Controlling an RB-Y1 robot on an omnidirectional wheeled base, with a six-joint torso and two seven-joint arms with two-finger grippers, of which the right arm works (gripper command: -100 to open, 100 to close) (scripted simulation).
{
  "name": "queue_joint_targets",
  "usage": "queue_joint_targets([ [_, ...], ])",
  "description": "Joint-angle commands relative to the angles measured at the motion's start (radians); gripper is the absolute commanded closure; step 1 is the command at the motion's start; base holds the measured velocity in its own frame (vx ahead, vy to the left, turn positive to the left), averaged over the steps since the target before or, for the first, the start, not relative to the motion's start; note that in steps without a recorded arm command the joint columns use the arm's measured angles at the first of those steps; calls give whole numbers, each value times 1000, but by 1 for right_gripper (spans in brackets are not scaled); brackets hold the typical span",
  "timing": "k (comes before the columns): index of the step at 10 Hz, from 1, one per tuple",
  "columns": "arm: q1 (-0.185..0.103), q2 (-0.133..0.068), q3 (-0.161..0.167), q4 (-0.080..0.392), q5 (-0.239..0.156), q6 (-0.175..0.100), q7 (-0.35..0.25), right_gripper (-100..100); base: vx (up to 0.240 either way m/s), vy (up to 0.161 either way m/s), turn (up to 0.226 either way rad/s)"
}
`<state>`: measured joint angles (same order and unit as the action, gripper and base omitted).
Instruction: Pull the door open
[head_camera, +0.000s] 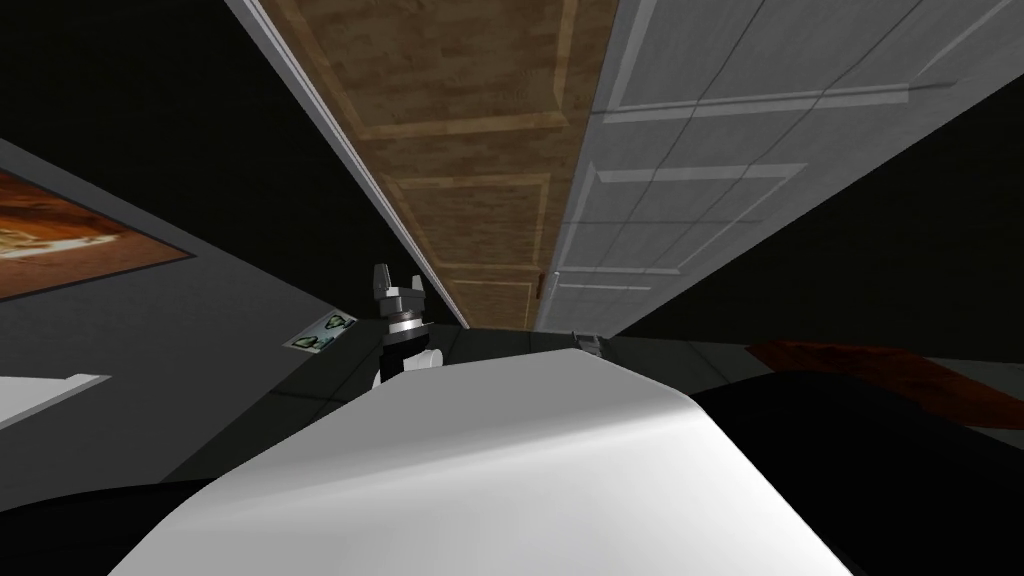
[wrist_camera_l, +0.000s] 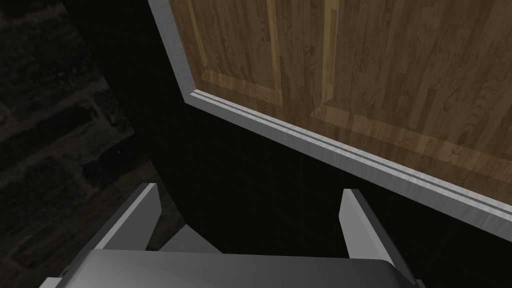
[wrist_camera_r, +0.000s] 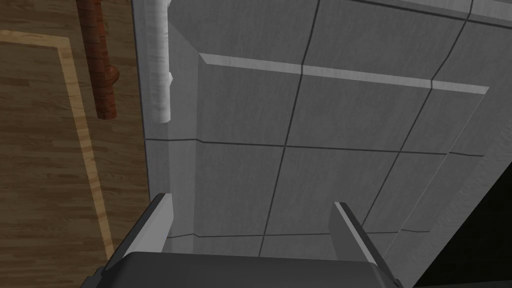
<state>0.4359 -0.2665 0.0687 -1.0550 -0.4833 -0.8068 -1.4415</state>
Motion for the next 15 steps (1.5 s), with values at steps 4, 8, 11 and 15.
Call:
queue_joint_targets([
  [4, 32, -34, -44, 77, -23, -12, -16, -100, -82, -3, -59],
  [8, 62, -58, -79, 112, -42, -13, -24, -100, -67, 5, -32],
  [11, 55, -79, -109, 141, -60, -13, -38, -100, 98, -13, 83],
  [15, 6, -69, -95, 127, -55, -13, -44, -100, 176, -19, 104],
])
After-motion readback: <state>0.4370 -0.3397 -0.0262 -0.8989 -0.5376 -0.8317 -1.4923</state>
